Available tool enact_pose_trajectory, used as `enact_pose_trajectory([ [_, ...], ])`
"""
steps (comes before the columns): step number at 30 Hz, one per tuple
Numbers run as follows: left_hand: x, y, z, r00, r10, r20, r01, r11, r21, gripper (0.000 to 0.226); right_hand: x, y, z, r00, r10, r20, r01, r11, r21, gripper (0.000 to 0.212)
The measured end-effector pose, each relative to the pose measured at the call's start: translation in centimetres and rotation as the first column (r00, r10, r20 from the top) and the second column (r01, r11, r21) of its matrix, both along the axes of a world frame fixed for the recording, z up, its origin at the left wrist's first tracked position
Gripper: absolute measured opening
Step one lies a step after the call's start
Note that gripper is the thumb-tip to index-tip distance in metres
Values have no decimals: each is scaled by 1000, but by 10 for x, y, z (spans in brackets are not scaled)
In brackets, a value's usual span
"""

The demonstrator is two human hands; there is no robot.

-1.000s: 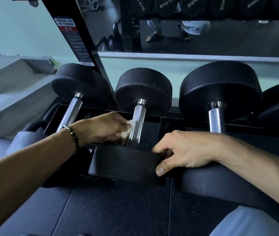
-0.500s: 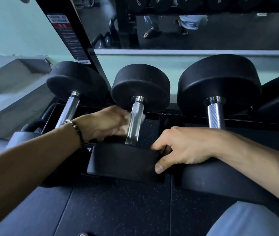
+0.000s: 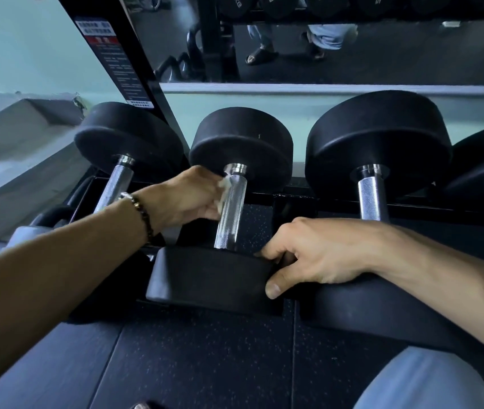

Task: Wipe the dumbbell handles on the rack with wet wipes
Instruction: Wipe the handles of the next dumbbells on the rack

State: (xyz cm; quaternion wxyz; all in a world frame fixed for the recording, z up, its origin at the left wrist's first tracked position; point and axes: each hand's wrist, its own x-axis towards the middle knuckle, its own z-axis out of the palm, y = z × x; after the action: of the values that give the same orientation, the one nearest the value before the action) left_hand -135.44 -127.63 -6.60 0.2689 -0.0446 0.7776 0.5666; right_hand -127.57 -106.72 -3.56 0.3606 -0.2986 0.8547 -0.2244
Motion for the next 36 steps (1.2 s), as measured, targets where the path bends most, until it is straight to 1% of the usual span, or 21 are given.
enact_pose_trajectory([
  [2, 17, -22, -5, 972, -220, 84, 231, 957, -174, 19, 0, 0, 0, 1000, 12, -9, -12, 1000, -5, 27],
  [4, 32, -31, -4, 927, -351, 133, 375, 883, -282, 12, 0, 0, 0, 1000, 10, -5, -10, 1000, -11, 27],
  [5, 33, -29, -1, 931, -342, 126, 364, 882, -299, 9, 1, 0, 1, 1000, 7, -6, -7, 1000, -12, 27],
  [7, 24, -18, -1, 962, -256, 90, 270, 937, -222, 9, 1, 0, 1, 1000, 6, -9, -7, 1000, -5, 29],
  [9, 19, -13, 0, 981, -175, 85, 186, 972, -143, 21, 1, 0, 1, 1000, -3, -12, 3, 1000, 3, 29],
  [11, 22, -19, 3, 953, -280, 117, 296, 940, -169, 22, 1, 0, 1, 1000, -1, -17, 1, 1000, 6, 31],
  [13, 28, -25, 7, 899, -399, 180, 434, 867, -246, 8, 0, 0, 0, 1000, 6, -21, -6, 1000, 13, 32],
  [14, 30, -29, 7, 883, -418, 214, 465, 843, -272, 9, 0, 0, 0, 1000, 0, -21, 0, 1000, 17, 33],
  [15, 31, -31, 7, 885, -412, 215, 461, 839, -289, 10, 0, 0, -1, 1000, -2, -22, 2, 1000, 23, 34],
  [17, 26, -24, 6, 922, -347, 169, 381, 889, -255, 14, -1, 1, -2, 1000, -2, -24, 2, 1000, 24, 37],
  [19, 17, -16, 5, 974, -181, 135, 198, 973, -121, 30, -1, 0, -2, 1000, -4, -14, 4, 1000, 23, 35],
  [20, 14, -14, 6, 985, -123, 118, 134, 987, -85, 34, -1, 0, -1, 1000, -9, -3, 9, 1000, 18, 33],
  [22, 12, -12, 8, 989, -97, 111, 106, 992, -74, 29, 0, -1, 1, 1000, -11, 16, 11, 1000, 7, 30],
  [24, 21, -18, 12, 974, -196, 112, 213, 962, -173, 22, 1, -1, 1, 1000, -12, 7, 12, 1000, 13, 29],
  [26, 29, -28, 10, 931, -350, 105, 362, 850, -382, 27, 0, -1, 1, 999, -9, -32, 10, 999, 37, 31],
  [28, 34, -27, 11, 905, -420, 73, 395, 761, -514, 20, 0, -1, 1, 999, -4, -50, 6, 999, 42, 33],
  [29, 33, -26, 10, 913, -404, 49, 369, 772, -517, 18, 0, -1, 0, 999, -4, -53, 6, 999, 41, 33],
  [31, 28, -18, 9, 952, -306, 1, 277, 862, -424, 13, 0, 0, 1, 998, -1, -68, 4, 999, 49, 33],
  [32, 25, -16, 7, 976, -211, -46, 181, 917, -355, 11, 0, 0, 1, 997, 5, -75, -1, 999, 48, 32],
  [34, 19, -15, 7, 995, -60, -75, 41, 971, -236, 8, 0, 0, 2, 998, 2, -67, 0, 1000, 27, 33],
  [36, 21, -20, 6, 991, -133, 14, 132, 962, -238, 7, 1, 0, 2, 999, 2, -52, -1, 1000, 20, 33],
])
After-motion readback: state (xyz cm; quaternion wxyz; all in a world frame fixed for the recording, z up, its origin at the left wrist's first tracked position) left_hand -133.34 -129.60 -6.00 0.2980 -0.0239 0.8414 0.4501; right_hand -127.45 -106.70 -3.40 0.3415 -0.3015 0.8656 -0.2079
